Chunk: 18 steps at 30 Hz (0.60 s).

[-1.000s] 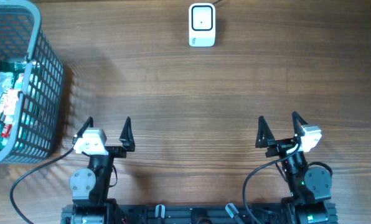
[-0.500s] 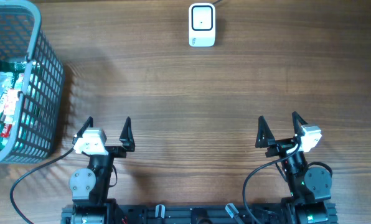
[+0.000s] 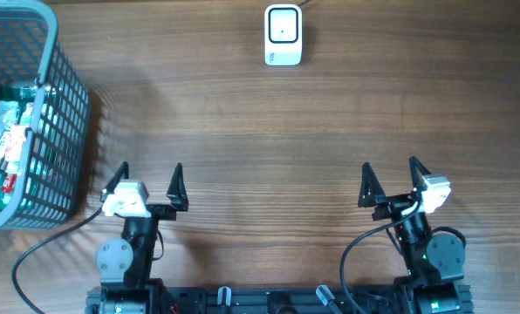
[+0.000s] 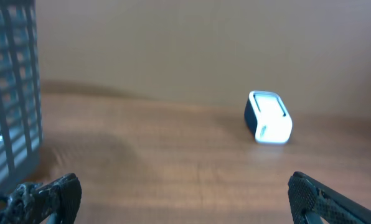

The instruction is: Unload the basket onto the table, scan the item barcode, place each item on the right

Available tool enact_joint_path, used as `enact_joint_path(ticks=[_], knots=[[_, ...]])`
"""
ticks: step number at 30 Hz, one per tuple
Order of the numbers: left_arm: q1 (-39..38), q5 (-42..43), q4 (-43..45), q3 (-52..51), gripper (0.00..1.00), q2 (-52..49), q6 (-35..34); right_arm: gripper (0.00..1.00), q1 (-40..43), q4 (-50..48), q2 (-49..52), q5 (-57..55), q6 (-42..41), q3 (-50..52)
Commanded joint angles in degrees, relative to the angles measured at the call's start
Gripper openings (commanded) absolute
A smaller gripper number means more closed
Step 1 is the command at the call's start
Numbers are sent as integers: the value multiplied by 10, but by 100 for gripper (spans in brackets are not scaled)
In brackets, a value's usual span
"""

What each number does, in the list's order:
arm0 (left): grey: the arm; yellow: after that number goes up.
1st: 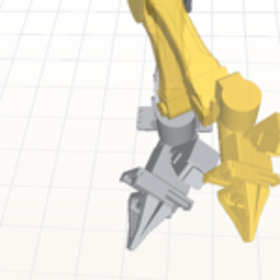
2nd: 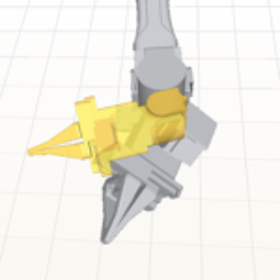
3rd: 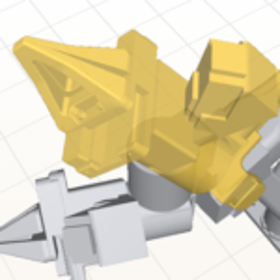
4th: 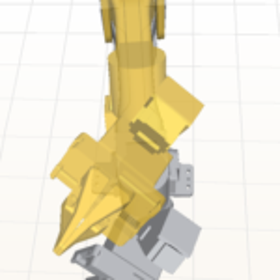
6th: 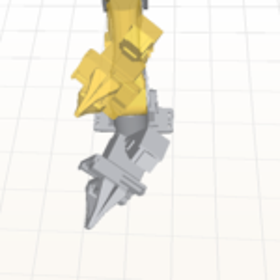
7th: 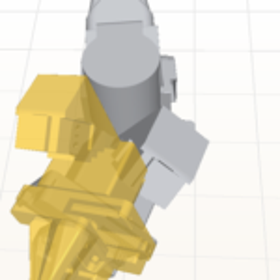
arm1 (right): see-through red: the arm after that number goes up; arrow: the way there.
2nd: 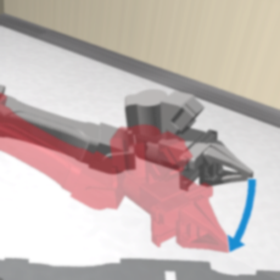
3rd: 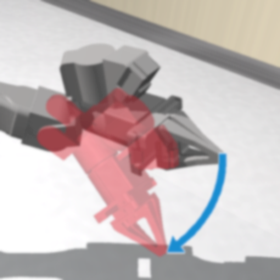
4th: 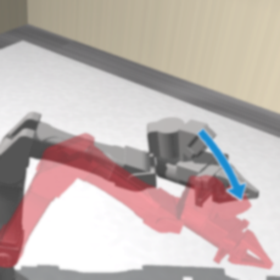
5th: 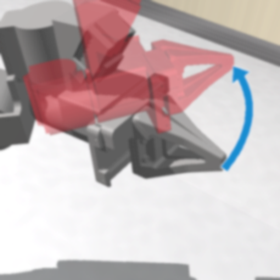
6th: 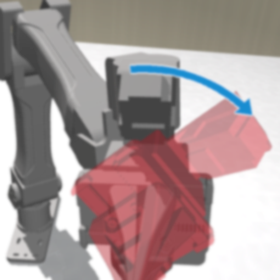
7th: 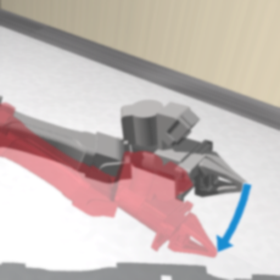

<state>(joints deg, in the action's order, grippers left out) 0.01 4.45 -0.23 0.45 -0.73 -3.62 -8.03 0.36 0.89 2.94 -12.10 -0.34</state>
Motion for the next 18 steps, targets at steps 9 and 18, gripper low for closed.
enact_joint_path(ticks=[9, 18], knots=[[3, 29, -86, 200, 100, -40, 15, 100, 2, -4, -3, 0, 1, 0], [2, 24, -384, 622, 100, -352, 31, 100, 2, -4, -3, 0, 1, 0]])
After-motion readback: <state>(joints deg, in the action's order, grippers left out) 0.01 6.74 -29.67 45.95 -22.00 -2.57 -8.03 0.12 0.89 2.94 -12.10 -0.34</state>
